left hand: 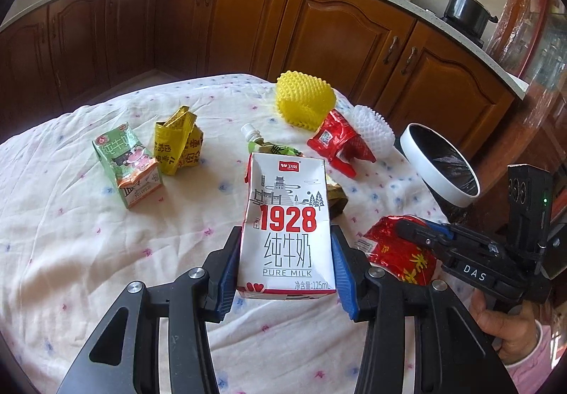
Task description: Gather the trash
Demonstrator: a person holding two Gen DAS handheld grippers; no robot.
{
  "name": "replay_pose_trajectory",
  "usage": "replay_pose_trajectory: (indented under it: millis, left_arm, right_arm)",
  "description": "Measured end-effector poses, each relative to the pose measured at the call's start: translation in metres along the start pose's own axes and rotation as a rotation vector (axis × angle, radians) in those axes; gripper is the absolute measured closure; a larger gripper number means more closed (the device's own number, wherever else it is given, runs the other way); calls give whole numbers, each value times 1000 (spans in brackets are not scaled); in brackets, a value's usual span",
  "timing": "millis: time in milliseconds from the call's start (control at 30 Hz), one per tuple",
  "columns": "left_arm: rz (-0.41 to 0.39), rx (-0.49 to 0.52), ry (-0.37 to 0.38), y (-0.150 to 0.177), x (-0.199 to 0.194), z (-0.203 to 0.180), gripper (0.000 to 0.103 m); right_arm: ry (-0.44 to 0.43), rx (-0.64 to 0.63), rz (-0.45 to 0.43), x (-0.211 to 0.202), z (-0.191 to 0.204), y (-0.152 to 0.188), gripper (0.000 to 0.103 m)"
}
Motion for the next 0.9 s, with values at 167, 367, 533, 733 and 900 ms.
replay_pose_trajectory:
  millis: [167, 367, 533, 733, 900]
  left_arm:
    - [-1, 43, 51, -7, 2, -25, 58]
    - [12, 105, 114, -14, 15, -62, 58]
    - [23, 153, 147, -23, 29, -91, 58]
    - [39, 203, 172, -38, 49, -121, 58]
    - [45, 255, 182, -54, 68, -147, 58]
  right_arm:
    - [35, 9, -58, -26, -10, 6, 84]
    - [113, 84, -170, -74, -46, 8, 84]
    - [185, 141, -223, -103, -82, 6, 84]
    - [251, 183, -272, -127, -116, 0, 84]
    - [293, 194, -293, -135, -139, -11, 84]
Point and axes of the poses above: each gripper's, at about its wrist camera, not at the fingertips, and x roughly the way its jaws point, z to its left, y to its underside, the point moved 2 cm from there along x, roughly the way its jaws point, and after that the axes turned 1 degree about z, right-handed, at the moved point
